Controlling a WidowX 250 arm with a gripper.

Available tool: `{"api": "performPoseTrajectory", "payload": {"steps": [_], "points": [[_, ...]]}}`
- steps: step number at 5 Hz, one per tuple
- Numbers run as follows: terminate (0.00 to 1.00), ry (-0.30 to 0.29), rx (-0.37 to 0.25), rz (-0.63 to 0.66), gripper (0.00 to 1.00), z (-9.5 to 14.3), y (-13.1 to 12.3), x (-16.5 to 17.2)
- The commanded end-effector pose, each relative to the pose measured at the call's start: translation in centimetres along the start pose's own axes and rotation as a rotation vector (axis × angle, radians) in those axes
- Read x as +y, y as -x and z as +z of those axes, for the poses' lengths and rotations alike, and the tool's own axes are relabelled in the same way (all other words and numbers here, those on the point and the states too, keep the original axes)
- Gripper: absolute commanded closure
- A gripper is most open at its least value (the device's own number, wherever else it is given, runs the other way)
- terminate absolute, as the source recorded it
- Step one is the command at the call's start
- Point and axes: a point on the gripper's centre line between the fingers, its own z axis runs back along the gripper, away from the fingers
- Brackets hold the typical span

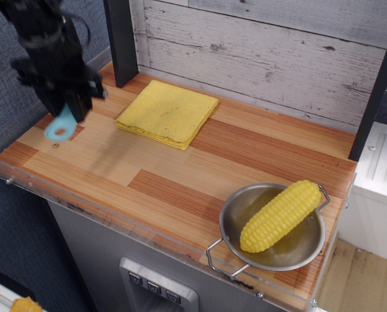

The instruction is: PICK UP THE FORK AND PUT NEAR THE VESSEL

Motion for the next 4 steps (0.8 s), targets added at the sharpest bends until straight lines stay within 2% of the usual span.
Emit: {"api": "performPoseTrajectory", "payload": {"steps": [1, 2, 3, 4], "points": [[0.00, 0.082, -0.016, -0.003, 1.00, 0.7, -3.0, -9.2], [0.00, 0.098, 0.070, -0.021, 1.00, -1.7, -3.7, -14.8], [0.00, 0.048, 0.022, 0.020, 1.00, -2.6, -4.0, -18.4], [0.00, 0.019, -0.010, 0.031, 1.00, -3.0, -3.5, -20.2]]}}
